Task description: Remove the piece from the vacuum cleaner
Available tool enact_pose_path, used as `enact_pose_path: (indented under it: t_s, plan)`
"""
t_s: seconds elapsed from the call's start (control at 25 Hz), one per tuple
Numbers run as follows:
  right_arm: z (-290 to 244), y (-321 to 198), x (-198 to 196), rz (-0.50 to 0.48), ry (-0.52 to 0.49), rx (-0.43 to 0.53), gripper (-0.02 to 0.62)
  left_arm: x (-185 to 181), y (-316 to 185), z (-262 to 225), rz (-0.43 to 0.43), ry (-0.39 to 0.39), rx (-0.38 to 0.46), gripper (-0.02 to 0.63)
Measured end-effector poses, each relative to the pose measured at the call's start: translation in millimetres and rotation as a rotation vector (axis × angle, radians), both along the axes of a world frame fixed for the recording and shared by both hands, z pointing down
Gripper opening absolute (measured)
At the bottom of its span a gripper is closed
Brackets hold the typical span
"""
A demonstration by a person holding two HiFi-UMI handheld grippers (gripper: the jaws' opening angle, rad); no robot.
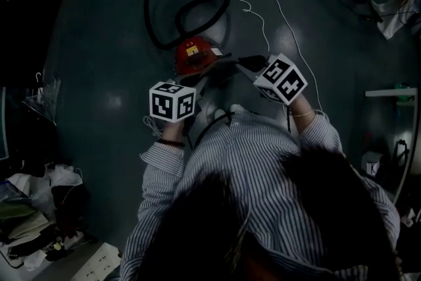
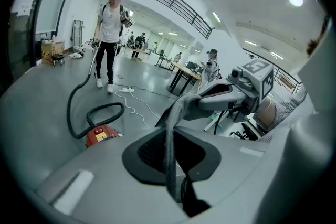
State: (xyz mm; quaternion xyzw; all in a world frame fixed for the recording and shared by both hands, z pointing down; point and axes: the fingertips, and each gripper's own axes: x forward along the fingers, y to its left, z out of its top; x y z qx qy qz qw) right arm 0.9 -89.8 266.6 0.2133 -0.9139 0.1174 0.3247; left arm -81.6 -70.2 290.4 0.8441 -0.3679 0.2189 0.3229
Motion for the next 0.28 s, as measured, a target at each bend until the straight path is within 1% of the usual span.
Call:
enact_pose_path:
  t_s: [0.28]
  plan:
    - [1.1,1.0,5.7,0.011,-0.013,0.003,0.025,6.2,0.9,0.6,0.0,0.004,0.0,0.023]
